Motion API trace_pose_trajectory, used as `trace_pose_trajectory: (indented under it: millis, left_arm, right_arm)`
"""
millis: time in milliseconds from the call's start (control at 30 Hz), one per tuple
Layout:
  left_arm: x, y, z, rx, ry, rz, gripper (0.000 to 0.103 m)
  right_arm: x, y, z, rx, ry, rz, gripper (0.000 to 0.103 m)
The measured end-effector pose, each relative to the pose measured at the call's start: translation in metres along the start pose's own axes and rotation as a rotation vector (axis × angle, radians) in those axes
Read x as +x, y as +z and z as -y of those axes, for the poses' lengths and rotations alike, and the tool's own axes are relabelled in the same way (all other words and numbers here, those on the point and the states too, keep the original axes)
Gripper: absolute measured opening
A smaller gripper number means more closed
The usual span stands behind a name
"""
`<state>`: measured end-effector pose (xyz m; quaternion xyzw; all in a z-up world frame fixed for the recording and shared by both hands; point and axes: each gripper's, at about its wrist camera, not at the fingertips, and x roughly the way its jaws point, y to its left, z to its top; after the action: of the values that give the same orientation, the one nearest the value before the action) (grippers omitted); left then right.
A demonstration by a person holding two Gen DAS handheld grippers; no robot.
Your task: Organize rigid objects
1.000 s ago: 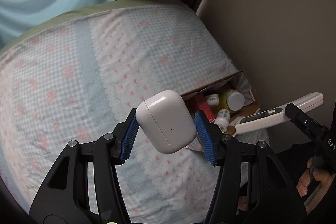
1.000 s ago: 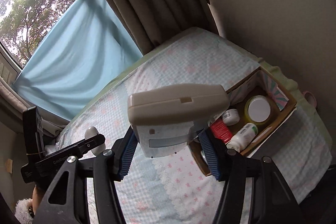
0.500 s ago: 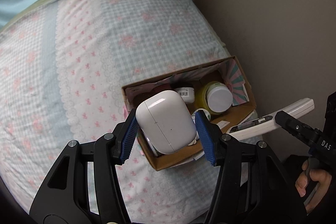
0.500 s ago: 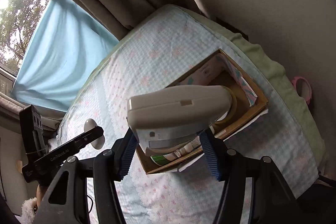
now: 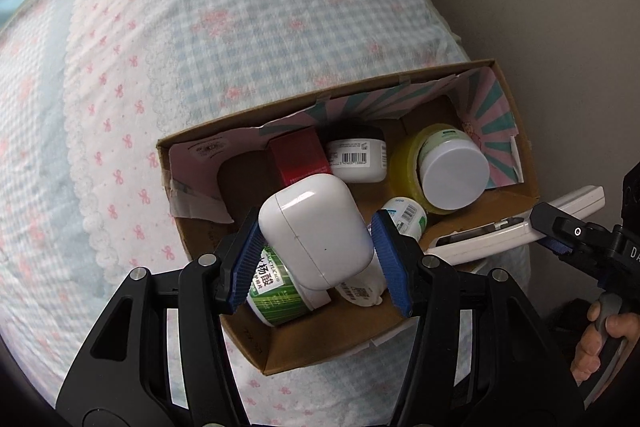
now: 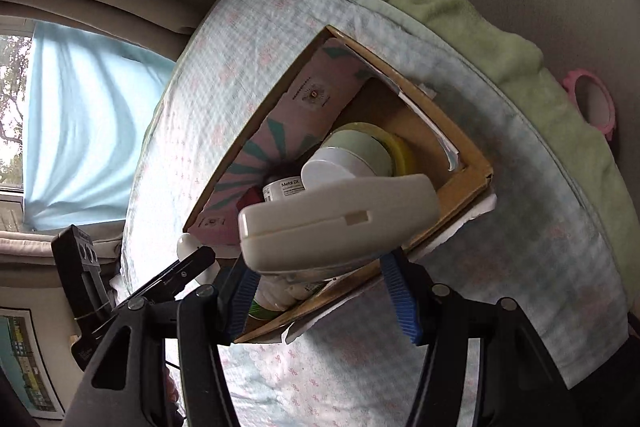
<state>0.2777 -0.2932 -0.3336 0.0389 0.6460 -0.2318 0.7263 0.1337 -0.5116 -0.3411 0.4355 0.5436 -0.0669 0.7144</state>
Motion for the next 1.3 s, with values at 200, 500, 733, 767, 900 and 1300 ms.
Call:
trace_pose_trajectory:
  millis: [200, 500, 733, 767, 900, 1300]
  left_arm:
    - [0.001, 0.006, 0.010, 0.068, 0.075, -0.002, 0.070]
    - [-0.010, -0.003, 0.008, 0.104, 0.092, -0.011, 0.103]
    - [-0.032, -0.012, 0.009, 0.114, 0.093, 0.023, 0.103]
    - [-0.037, -0.013, 0.009, 0.117, 0.095, 0.031, 0.103]
    - [-0.057, -0.015, 0.008, 0.125, 0.095, 0.067, 0.103]
    - [-0.169, -0.053, -0.014, 0.109, 0.075, 0.223, 0.103]
  right_arm:
    - [0.017, 0.007, -0.001, 0.005, -0.045, -0.050, 0.063]
    - [0.003, 0.006, -0.012, -0.090, -0.325, -0.020, 0.103]
    - [-0.005, -0.006, -0.025, -0.123, -0.303, -0.005, 0.103]
    - [-0.007, -0.008, -0.028, -0.126, -0.305, 0.000, 0.103]
    - [-0.011, -0.015, -0.045, -0.149, -0.303, 0.018, 0.103]
    - [-0.066, -0.061, -0.122, -0.286, -0.291, 0.115, 0.103]
